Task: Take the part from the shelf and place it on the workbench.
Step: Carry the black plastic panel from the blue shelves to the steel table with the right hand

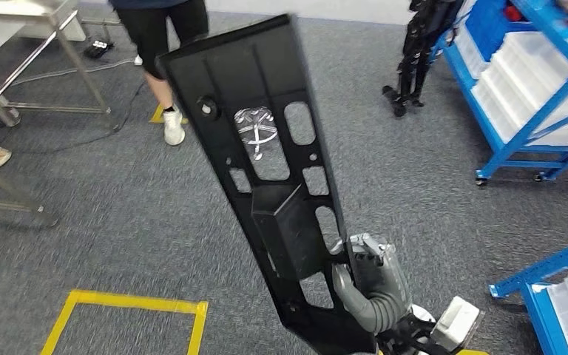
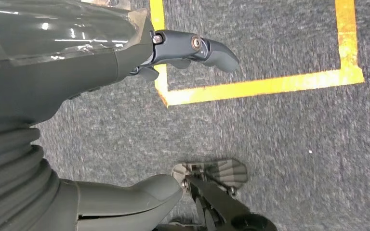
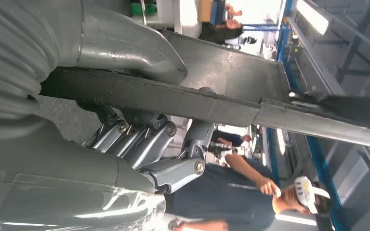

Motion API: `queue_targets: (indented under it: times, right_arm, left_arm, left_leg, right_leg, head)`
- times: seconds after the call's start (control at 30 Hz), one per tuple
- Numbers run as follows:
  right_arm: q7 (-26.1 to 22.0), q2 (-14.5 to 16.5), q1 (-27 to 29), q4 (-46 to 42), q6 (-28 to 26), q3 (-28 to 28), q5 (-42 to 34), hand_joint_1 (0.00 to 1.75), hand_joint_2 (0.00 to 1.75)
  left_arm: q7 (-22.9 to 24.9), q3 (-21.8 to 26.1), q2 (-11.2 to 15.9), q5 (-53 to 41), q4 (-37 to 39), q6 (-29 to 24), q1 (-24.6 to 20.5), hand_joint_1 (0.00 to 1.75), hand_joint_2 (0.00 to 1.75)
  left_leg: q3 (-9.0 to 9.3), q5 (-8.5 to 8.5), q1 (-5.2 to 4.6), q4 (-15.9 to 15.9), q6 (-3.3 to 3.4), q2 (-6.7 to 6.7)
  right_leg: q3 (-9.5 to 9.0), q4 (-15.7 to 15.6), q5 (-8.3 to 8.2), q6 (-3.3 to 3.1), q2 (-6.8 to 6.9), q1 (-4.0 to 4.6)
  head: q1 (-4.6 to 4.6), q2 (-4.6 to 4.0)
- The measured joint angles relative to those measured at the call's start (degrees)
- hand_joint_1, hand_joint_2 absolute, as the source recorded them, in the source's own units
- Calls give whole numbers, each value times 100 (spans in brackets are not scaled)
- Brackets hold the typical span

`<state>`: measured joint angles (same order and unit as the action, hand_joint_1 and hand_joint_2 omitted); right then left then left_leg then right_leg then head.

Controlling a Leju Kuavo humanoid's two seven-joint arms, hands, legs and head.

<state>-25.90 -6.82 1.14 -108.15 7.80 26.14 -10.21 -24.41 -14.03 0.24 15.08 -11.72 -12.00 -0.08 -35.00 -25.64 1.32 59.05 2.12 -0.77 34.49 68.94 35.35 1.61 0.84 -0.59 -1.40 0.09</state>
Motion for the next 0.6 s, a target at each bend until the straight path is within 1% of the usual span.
queue_targets:
  times: [0.13, 0.17, 0.2, 0.23, 0.27, 0.3, 0.33, 0.37, 0.4, 0.43, 0.47, 0.5, 0.53, 0.57, 0.6]
  right_arm:
    - [0, 0, 2, 0, 0, -1, 0, 175, 175]
    - [1, -9, 19, 0, 1, -4, 2, 175, 175]
    - [1, -19, 36, 0, 4, -8, 3, 175, 175]
    - [2, -29, 53, -1, 13, -16, 5, 175, 175]
    - [3, -41, 68, -2, 27, -27, 7, 175, 175]
    - [7, -42, 67, -4, 43, -37, 8, 175, 175]
    - [11, -42, 69, -6, 57, -47, 9, 175, 175]
    - [17, -41, 73, -7, 67, -52, 12, 175, 175]
    - [27, -39, 78, -7, 73, -54, 17, 175, 175]
    - [37, -36, 86, -7, 75, -55, 21, 175, 175]
    - [50, -30, 89, -7, 77, -54, 29, 175, 175]
    - [63, -22, 90, -7, 77, -54, 37, 175, 175]
    - [73, -15, 88, -7, 78, -54, 46, 175, 175]
    - [80, -11, 84, -7, 79, -54, 55, 175, 175]
    - [85, -9, 77, -7, 81, -56, 62, 175, 175]
  left_arm:
    - [0, -1, 0, -1, 0, 0, -1, 0, 175]
    - [12, -9, 1, -10, 1, 1, -3, 0, 175]
    - [28, -18, 2, -20, 2, 2, -4, 0, 175]
    - [47, -28, 5, -30, 3, 3, -8, 0, 175]
    - [66, -41, 12, -39, 7, 4, -11, 0, 175]
    - [72, -50, 17, -40, 15, 3, -12, 0, 175]
    - [72, -60, 24, -38, 23, 1, -16, 0, 175]
    - [71, -67, 28, -36, 31, -2, -19, 0, 175]
    - [70, -72, 31, -32, 35, -5, -24, 0, 175]
    - [70, -73, 33, -27, 35, -7, -27, 0, 175]
    - [70, -74, 34, -23, 35, -9, -26, 0, 175]
    - [71, -75, 36, -18, 35, -10, -24, 0, 175]
    - [74, -75, 39, -15, 35, -11, -23, 0, 175]
    - [81, -75, 43, -14, 35, -12, -27, 0, 175]
    - [91, -75, 46, -13, 35, -12, -38, 0, 175]
  left_leg:
    - [-1, 0, -1, 0, 0, -6]
    - [-5, 3, -5, 1, 4, -72]
    - [-9, 7, -8, 3, 7, -156]
    - [-11, 17, -7, 5, -1, -293]
    - [-31, 48, -5, -8, -52, -476]
    - [-126, -40, -9, 137, -114, -453]
    - [-273, -186, -11, 397, -176, -384]
    - [-469, -383, -17, 765, -230, -247]
    - [-670, -613, -24, 1206, -243, -56]
    - [-782, -708, -20, 1481, -250, -1]
    - [-800, -704, -19, 1571, -256, 33]
    - [-693, -595, -18, 1420, -260, 69]
    - [-484, -432, -17, 1083, -260, 144]
    - [-244, -296, -20, 673, -257, 292]
    - [-47, -194, -32, 328, -236, 412]
  right_leg:
    - [14, 29, 10, -1, -3, 0]
    - [96, 174, 29, 17, -19, -1]
    - [152, 254, 14, 47, -37, -2]
    - [49, -16, -138, 108, -157, -24]
    - [-66, -309, -305, 124, -246, -17]
    - [-251, -746, -504, 72, -251, -31]
    - [-408, -1117, -667, 8, -233, -37]
    - [-407, -1146, -695, -89, -87, -17]
    - [-400, -1164, -712, -142, 51, -22]
    - [-395, -1163, -710, -145, 142, -5]
    - [-391, -1161, -707, -147, 230, 4]
    - [-391, -1159, -705, -147, 313, 7]
    - [-395, -1156, -702, -144, 389, 7]
    - [-400, -1147, -696, -134, 456, 16]
    - [-401, -1135, -683, -114, 517, 42]
  head:
    - [0, 0]
    - [1, 0]
    - [1, 0]
    - [-1, -1]
    - [0, -1]
    - [18, -1]
    - [36, -1]
    - [55, -1]
    - [72, -2]
    - [70, -2]
    - [72, -1]
    - [73, -1]
    - [73, -1]
    - [76, -1]
    - [74, -1]
